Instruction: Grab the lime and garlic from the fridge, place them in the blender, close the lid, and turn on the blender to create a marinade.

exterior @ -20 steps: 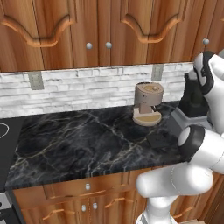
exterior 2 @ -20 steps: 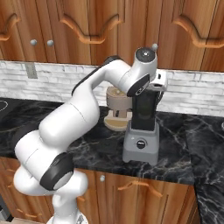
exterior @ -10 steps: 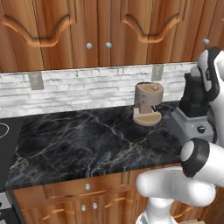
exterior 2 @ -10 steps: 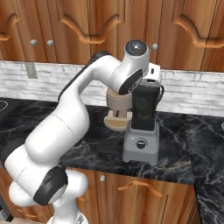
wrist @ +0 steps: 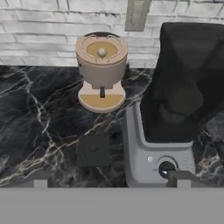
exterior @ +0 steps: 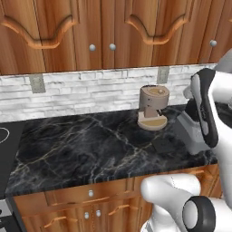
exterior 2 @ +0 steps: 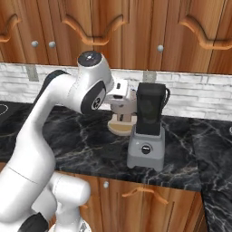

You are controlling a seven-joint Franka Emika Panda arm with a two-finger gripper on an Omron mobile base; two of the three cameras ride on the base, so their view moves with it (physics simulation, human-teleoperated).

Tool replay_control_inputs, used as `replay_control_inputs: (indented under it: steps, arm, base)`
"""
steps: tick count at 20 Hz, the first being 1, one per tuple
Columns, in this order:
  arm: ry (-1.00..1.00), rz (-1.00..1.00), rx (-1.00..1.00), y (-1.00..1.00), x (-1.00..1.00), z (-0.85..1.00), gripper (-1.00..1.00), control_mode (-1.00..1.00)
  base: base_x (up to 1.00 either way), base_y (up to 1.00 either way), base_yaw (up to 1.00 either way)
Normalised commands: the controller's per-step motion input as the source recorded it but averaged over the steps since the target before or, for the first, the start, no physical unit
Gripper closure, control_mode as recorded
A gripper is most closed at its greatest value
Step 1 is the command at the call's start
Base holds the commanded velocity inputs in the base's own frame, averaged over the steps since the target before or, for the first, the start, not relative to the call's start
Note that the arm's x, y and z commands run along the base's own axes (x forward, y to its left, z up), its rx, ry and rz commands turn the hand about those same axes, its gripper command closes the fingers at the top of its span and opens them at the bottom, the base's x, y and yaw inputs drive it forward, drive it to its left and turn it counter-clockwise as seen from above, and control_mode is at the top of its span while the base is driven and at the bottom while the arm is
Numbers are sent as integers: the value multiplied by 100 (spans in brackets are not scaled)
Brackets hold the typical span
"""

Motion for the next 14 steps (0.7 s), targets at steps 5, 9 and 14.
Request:
replay_control_inputs:
  steps: [5, 9, 14]
  arm:
    - [24, 0, -5, 73, -27, -71, -100, -100]
    - [27, 0, -1, 46, 2, -75, -100, -100]
    - [17, 0, 0, 19, 19, -69, -100, -100]
  base:
    - [0, 0, 0]
    - [0, 0, 0]
    - [0, 0, 0]
